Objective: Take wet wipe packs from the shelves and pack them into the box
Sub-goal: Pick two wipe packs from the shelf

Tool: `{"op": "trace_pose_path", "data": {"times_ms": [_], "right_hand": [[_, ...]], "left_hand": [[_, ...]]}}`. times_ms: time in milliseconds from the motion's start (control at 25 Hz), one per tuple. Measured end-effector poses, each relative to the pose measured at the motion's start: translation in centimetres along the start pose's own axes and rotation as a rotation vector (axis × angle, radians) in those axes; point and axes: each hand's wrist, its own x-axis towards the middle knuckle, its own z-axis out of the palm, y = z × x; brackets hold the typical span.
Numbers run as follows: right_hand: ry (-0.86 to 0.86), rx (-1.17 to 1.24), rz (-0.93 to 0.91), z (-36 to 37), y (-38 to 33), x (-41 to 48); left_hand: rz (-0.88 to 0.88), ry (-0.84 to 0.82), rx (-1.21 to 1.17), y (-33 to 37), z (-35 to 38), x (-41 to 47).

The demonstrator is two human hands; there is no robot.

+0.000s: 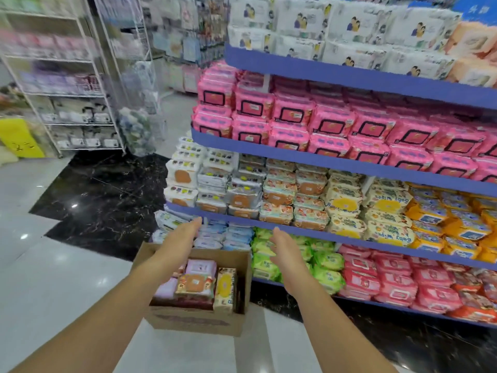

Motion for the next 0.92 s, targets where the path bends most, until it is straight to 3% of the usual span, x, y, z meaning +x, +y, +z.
{"op": "trace_pose_path", "data": {"times_ms": [120, 200, 480, 720, 920], "right_hand": [[-0.057, -0.003, 0.059, 7.8, 1.6, 2.5], [-0.076, 0.009, 0.104, 11.3, 2.6, 4.2], [-0.096, 0.0, 0.251, 16.9, 4.2, 12.3], [-0.139, -0.128, 0.395, 20.9, 8.9, 18.5], [-0.138, -0.307, 0.513, 25.6, 17.3, 24.7]], "left_hand": [[-0.11, 0.07, -0.093, -3.5, -6.7, 3.5], [-0.094, 0.05, -0.096, -5.0, -9.1, 5.7], [-0.244, 0.096, 0.017, -12.1, -12.4, 16.7], [-0.363, -0.019, 0.11, -12.9, -12.6, 21.0], [-0.465, -0.086, 0.313, -22.6, -15.1, 27.9]]}}
